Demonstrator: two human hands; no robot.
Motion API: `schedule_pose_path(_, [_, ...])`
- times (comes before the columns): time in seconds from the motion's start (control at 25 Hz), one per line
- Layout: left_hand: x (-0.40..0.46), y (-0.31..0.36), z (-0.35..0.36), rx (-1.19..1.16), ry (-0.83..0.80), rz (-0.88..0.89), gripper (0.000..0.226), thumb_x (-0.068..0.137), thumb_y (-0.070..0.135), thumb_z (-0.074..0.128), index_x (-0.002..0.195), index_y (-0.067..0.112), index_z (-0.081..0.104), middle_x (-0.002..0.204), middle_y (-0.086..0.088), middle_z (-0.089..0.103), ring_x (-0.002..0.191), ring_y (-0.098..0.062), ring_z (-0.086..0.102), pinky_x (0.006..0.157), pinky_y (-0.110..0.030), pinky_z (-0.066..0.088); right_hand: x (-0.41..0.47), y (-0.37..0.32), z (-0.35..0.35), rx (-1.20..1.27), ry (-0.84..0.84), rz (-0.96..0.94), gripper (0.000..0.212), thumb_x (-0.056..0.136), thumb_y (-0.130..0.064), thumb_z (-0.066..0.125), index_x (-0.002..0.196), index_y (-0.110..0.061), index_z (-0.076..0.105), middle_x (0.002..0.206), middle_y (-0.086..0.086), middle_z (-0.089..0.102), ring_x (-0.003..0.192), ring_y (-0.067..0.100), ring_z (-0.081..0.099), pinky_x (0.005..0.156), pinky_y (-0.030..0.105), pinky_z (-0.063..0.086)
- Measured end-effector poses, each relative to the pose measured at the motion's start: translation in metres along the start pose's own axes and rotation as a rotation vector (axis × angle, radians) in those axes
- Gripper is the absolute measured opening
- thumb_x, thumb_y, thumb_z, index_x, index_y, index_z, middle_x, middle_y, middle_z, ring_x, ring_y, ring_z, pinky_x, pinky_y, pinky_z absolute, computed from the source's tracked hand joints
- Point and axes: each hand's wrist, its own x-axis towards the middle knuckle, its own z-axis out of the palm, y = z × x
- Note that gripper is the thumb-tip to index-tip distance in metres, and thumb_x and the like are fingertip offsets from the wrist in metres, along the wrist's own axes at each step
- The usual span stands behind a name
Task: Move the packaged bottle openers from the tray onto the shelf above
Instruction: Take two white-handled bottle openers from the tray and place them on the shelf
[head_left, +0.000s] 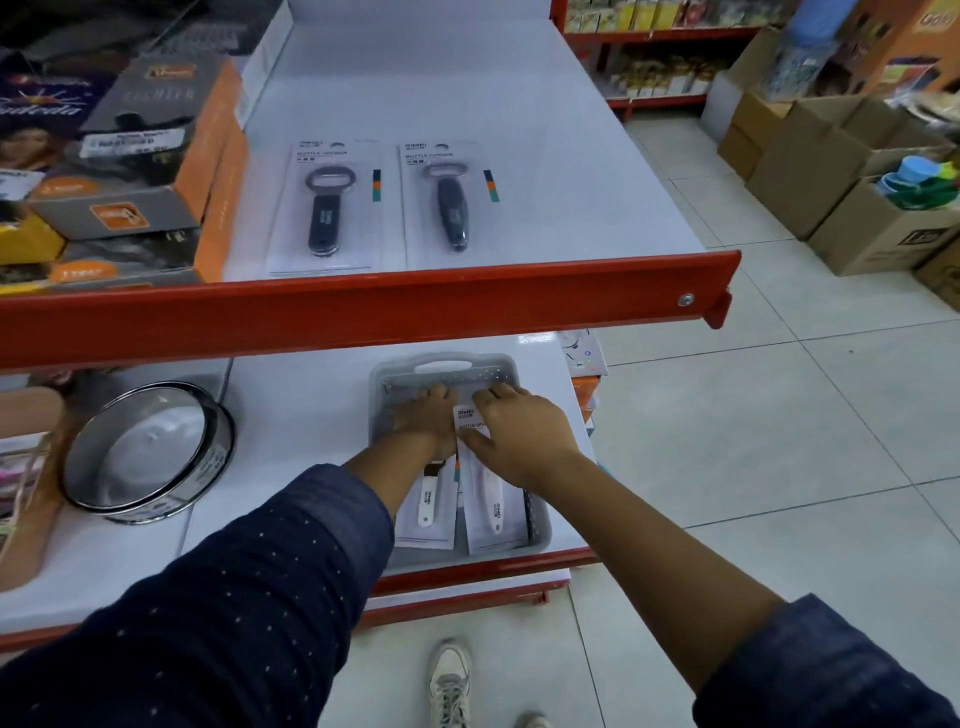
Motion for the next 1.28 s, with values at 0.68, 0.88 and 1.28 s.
schedule_pose_path(0.68, [-0.099,-0.016,-0.06,-0.02,0.097,0.008,0.034,0.091,0.032,0.06,0.12,0.015,0.06,0.124,-0.01,0.06,0.112,-0.029,0.058,0.083,-0.033,0.046,-0.041,-0.007,-0.024,-0.138,0.144,-0.127,0.031,0.087,-0.007,0.057,0.118,-0.01,0.057,0.11,0.011,0.069,0.095,0.031,0.068,0.077,0.034,0.053])
schedule_pose_path(0.88, [-0.153,-0.001,-0.075,-0.072,0.139,0.048,0.026,0.086,0.026,0.069,0.109,0.016,0.067,0.112,-0.004,0.069,0.098,-0.025,0.066,0.079,-0.034,0.05,-0.058,-0.008,-0.036,-0.027,0.078,-0.132,0.023,0.091,-0.01,0.053,0.111,-0.016,0.063,0.11,0.013,0.068,0.099,0.036,0.064,0.074,0.038,0.05])
schedule_pose_path(1.28, [-0.246,0.028,-0.147,0.158,0.472,0.115,0.019,0.094,0.022,0.056,0.109,0.018,0.068,0.11,-0.001,0.069,0.098,-0.026,0.063,0.078,-0.04,0.054,-0.116,-0.029,-0.127,-0.16,0.301,-0.26,0.025,0.083,0.001,0.054,0.105,-0.009,0.062,0.101,0.014,0.068,0.09,0.035,0.064,0.061,0.033,0.037])
